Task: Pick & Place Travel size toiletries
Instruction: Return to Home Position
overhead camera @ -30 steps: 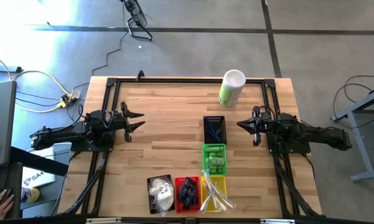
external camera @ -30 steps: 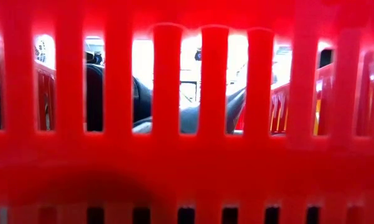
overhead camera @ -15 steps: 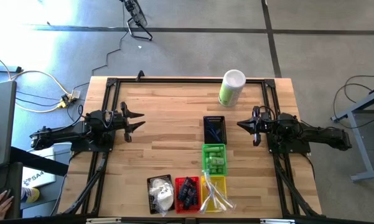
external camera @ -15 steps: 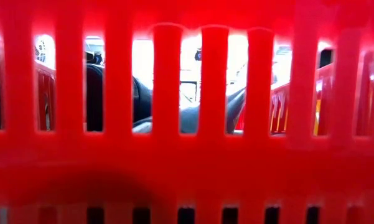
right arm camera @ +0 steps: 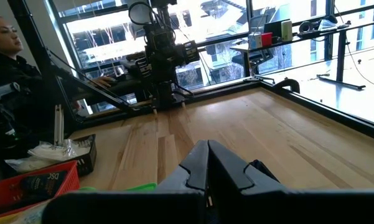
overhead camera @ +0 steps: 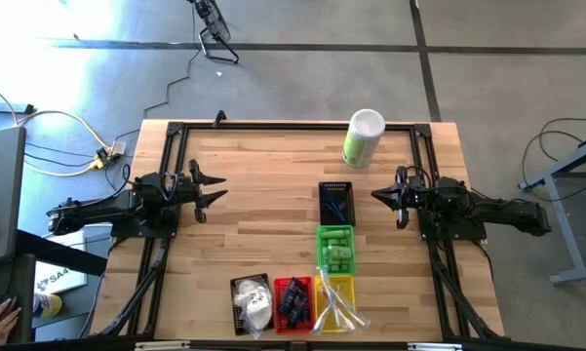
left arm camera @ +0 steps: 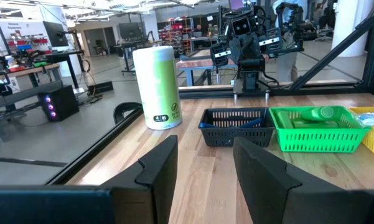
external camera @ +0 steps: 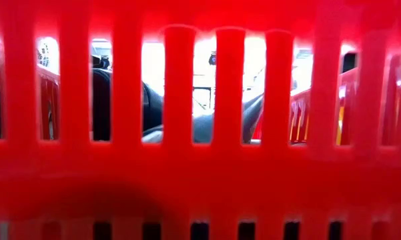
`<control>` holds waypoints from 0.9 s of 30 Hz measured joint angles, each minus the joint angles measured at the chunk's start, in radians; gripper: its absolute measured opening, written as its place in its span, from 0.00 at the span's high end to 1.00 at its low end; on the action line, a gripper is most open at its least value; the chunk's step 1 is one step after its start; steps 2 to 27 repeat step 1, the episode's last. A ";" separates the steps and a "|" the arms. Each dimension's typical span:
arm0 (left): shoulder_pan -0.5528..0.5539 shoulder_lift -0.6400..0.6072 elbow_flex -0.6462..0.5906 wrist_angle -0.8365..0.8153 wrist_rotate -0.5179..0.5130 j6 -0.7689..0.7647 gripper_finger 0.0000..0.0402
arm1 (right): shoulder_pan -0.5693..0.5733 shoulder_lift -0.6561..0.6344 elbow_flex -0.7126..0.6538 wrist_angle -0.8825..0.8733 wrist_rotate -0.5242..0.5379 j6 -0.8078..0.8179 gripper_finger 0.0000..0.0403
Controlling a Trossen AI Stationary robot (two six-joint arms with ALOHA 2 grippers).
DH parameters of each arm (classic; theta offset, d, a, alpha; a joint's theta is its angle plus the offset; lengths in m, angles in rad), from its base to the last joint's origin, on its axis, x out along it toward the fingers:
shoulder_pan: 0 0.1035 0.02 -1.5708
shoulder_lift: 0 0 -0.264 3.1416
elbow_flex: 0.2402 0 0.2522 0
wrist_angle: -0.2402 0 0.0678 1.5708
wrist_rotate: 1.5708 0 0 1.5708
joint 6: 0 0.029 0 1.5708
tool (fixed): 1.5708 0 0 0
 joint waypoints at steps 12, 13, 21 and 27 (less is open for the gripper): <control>0.000 0.000 0.000 0.000 0.000 0.000 0.62 | 0.000 0.000 0.000 0.000 0.000 0.000 0.99; 0.000 0.000 0.000 0.000 0.000 0.000 0.62 | 0.000 0.000 0.000 0.000 0.000 0.000 0.99; 0.000 0.000 0.000 0.000 0.000 0.000 0.62 | 0.000 0.000 0.000 0.000 0.000 0.000 0.99; 0.000 0.000 0.000 0.000 0.000 0.000 0.62 | 0.000 0.000 0.000 0.000 0.000 0.000 0.99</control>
